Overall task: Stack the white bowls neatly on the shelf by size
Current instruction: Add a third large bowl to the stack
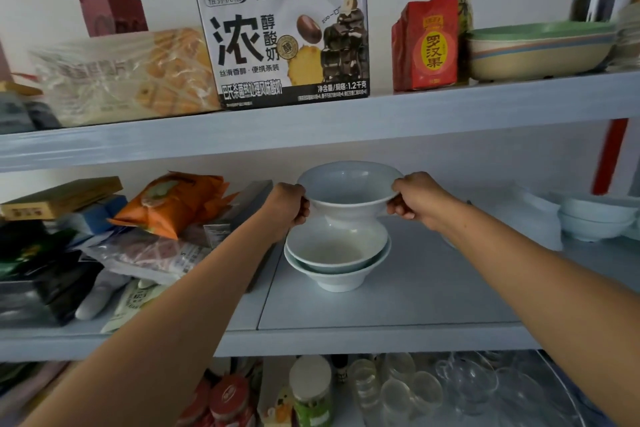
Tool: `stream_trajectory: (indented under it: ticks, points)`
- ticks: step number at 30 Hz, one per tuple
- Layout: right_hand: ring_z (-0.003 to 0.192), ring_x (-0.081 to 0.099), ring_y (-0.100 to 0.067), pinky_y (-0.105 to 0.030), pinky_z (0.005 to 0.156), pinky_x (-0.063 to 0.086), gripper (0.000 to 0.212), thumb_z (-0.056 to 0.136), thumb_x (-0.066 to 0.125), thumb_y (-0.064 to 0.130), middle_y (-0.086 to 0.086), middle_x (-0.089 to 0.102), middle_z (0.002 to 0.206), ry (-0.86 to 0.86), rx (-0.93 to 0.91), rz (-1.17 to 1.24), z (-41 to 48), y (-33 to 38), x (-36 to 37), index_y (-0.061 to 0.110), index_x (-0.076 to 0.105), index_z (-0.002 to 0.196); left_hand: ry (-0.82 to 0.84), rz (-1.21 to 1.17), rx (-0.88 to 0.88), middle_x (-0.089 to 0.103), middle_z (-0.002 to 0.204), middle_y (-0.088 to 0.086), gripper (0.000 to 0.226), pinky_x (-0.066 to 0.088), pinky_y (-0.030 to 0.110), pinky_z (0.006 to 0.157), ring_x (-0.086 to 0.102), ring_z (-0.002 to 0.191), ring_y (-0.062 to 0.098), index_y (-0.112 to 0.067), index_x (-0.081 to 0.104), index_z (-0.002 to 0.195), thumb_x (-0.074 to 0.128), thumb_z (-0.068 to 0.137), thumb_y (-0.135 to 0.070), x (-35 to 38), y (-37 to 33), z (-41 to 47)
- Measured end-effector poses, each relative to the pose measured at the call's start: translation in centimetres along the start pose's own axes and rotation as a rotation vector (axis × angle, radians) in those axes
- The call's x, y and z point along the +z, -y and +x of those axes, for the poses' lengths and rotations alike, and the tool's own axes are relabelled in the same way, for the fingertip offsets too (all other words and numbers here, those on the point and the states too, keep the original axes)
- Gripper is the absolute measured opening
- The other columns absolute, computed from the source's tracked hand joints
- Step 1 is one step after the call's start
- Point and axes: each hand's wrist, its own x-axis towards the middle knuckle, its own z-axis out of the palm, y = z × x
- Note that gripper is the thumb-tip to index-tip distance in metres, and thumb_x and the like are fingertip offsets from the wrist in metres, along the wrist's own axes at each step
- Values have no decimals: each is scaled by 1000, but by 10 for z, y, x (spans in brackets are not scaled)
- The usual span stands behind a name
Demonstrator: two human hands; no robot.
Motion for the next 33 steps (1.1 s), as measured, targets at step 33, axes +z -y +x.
stream_trajectory:
  ticks: [33]
  points:
    - [53,32,-17,-24,46,23,23,86,46,9,-2,35,65,-11,18,-441,-2,-59,39,15,35,66,0,176,-240,46,61,9,27,35,24,48,42,51,18,-6,47,70,34,94,-1,-20,60,-12]
